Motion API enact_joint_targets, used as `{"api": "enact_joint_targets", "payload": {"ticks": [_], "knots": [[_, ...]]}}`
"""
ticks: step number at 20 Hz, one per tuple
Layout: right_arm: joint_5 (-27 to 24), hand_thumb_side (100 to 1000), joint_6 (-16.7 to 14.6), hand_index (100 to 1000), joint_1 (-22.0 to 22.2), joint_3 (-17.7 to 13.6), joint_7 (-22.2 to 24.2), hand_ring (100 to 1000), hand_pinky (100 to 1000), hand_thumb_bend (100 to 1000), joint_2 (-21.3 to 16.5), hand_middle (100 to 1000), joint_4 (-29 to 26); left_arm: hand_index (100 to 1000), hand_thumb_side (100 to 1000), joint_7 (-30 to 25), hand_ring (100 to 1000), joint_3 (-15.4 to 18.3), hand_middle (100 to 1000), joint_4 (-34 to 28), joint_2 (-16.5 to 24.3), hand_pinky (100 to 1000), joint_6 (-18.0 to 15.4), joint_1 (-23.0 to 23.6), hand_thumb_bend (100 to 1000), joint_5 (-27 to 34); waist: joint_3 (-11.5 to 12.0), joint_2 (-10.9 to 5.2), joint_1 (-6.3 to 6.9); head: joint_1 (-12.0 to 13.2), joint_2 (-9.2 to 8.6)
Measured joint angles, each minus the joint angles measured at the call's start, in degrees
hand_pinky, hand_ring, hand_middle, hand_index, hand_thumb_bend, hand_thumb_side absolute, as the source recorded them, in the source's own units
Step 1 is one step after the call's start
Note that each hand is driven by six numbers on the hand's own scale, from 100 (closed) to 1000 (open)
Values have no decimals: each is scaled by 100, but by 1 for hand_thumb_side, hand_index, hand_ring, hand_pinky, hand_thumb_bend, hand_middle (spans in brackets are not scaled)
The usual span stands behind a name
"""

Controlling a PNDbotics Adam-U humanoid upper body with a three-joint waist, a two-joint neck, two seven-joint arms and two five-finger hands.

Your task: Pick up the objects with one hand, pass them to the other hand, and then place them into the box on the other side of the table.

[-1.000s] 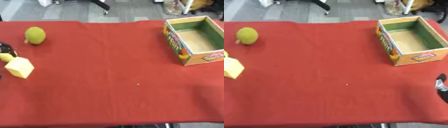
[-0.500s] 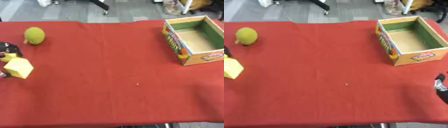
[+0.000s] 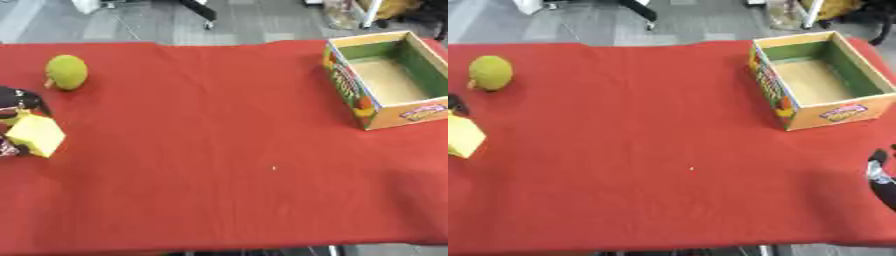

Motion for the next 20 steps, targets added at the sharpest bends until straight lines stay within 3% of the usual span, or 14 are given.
{"api": "enact_joint_targets", "payload": {"ticks": [5,9,14,18,19,20], "knots": [[-4,283,-1,860,1,0,0,642,774,100,1,614,17,648,100,12,592,81,559,-156,-6,760,20,62,292,316,3,0,-1,0,0],[-5,286,-30,863,-6,37,23,645,777,100,-8,616,16,636,100,-50,592,320,555,-750,6,767,244,173,274,899,44,0,-1,-19,0],[-38,294,-285,868,-229,425,159,641,778,100,-328,617,-99,627,144,-123,598,721,560,-1852,-32,772,752,270,254,2493,114,0,-13,-99,0],[-21,301,-614,871,-616,928,316,633,777,100,-582,612,-385,622,172,-355,599,756,559,-2615,-349,773,1337,311,246,3875,151,0,-17,-174,0],[-2,160,-662,877,-658,1012,336,608,763,100,-617,593,-443,622,194,-421,602,756,562,-2750,-405,775,1483,312,239,4115,152,0,-18,-181,0],[3,100,-739,878,-745,1137,379,603,759,100,-658,585,-523,624,206,-511,604,736,565,-2864,-480,775,1629,310,238,4346,154,0,-23,-204,0]]}}
